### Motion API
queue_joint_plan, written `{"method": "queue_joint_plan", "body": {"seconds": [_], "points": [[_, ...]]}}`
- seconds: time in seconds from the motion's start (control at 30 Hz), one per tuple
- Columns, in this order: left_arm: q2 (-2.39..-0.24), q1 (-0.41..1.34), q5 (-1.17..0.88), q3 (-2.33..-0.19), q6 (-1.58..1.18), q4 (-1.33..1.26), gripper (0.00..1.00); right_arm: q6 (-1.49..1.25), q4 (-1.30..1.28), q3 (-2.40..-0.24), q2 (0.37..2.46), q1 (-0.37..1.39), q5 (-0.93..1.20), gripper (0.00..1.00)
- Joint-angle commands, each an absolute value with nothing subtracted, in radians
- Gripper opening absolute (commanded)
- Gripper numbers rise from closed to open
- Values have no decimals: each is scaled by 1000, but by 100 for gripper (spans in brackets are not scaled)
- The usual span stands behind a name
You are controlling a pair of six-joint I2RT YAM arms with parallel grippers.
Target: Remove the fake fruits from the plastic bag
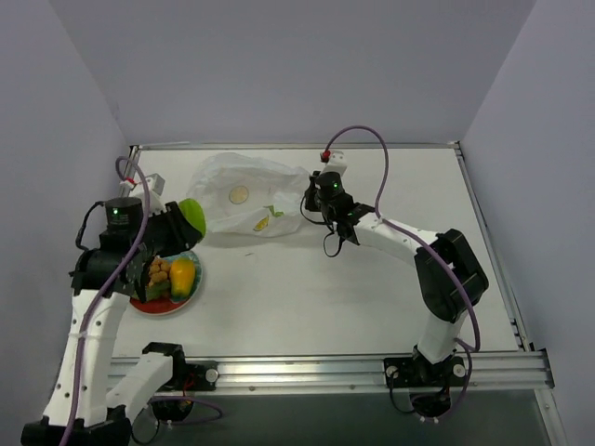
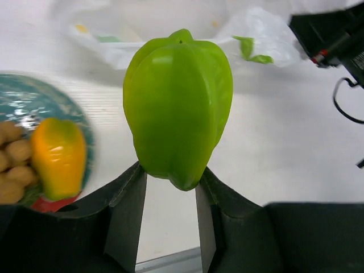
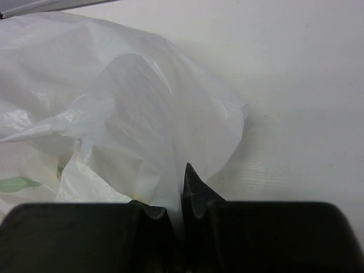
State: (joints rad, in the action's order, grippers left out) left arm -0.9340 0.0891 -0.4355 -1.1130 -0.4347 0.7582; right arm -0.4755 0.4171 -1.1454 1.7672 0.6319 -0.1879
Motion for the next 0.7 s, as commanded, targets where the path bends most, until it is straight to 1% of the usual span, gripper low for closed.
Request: {"method": "queue_joint_plan", "body": {"seconds": [0.0, 0.07, 0.17, 0.2, 0.33, 0.43, 0.6, 0.67], "points": [[-824, 66, -99, -1172, -466, 940, 12, -456, 419, -1206, 1779, 606, -200, 0], [-802, 63, -23, -1143, -521, 988, 11, -453, 422, -1204, 1778, 597, -195, 0], [-790, 61, -9, -1063, -575, 1009, 12, -446, 442, -1192, 1770, 588, -170, 0], [-799, 60, 30, -1048, -583, 1009, 12, -445, 451, -1186, 1772, 588, -155, 0], [-837, 55, 77, -1015, -604, 950, 12, -428, 479, -1167, 1770, 577, -117, 0], [-934, 46, 107, -1043, -604, 882, 12, -423, 495, -1157, 1773, 574, -86, 0], [-1113, -18, 86, -1063, -662, 724, 12, -436, 518, -1140, 1773, 571, -63, 1], [-1158, -35, 103, -1065, -692, 701, 12, -437, 518, -1140, 1769, 571, -55, 1]]}}
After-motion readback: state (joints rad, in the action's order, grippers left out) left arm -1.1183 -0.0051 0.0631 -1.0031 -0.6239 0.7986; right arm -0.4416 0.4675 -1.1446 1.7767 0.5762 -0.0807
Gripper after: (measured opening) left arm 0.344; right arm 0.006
